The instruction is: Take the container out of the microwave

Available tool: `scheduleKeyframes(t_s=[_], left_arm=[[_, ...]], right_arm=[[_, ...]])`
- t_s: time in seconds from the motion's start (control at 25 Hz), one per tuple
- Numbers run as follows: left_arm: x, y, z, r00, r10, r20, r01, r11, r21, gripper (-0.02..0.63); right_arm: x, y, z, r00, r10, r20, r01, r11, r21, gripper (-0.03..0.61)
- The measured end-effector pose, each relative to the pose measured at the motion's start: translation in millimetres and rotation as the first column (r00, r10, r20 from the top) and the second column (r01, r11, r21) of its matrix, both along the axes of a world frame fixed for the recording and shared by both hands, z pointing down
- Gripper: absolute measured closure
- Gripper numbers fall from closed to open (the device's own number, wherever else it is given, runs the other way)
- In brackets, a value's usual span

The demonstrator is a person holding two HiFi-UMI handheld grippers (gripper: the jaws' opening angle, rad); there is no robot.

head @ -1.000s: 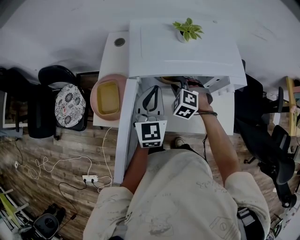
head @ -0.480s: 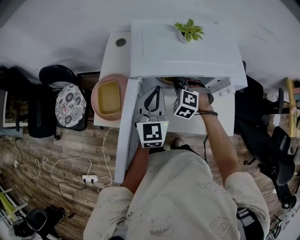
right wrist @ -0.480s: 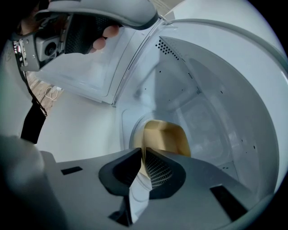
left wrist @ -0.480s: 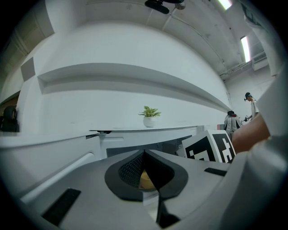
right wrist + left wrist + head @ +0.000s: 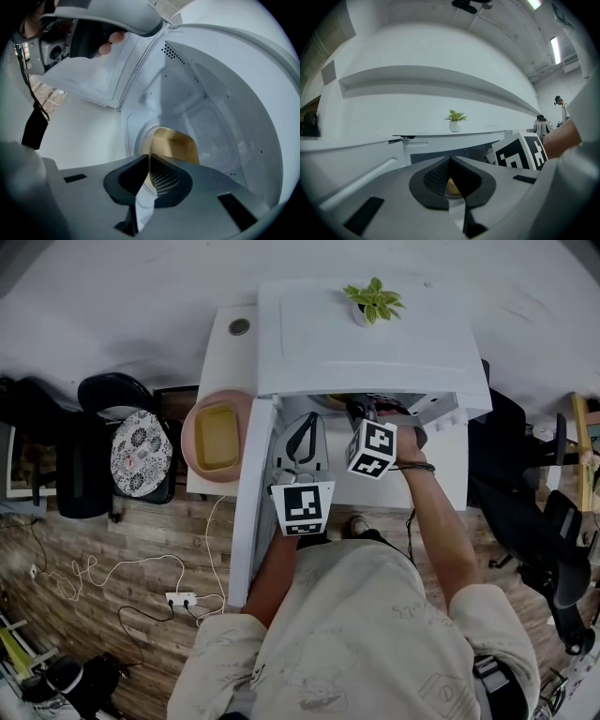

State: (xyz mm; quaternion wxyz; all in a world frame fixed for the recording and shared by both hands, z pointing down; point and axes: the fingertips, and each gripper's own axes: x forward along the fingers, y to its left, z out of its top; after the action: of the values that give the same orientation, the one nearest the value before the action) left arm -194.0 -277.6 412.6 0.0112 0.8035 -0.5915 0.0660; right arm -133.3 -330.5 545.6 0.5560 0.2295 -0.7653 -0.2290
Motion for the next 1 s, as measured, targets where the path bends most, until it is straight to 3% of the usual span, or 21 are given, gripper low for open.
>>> scheduleKeyframes(t_s=[1.0], left_arm=[[1.6, 5.7, 6.5, 0.999, -0.022, 0.049, 0.022, 1.000, -0.001, 0.606]], right_arm=[[13.4, 31.2, -8.3, 0.998, -0.065, 0.007, 0.065, 0.998, -0.014, 0.545]])
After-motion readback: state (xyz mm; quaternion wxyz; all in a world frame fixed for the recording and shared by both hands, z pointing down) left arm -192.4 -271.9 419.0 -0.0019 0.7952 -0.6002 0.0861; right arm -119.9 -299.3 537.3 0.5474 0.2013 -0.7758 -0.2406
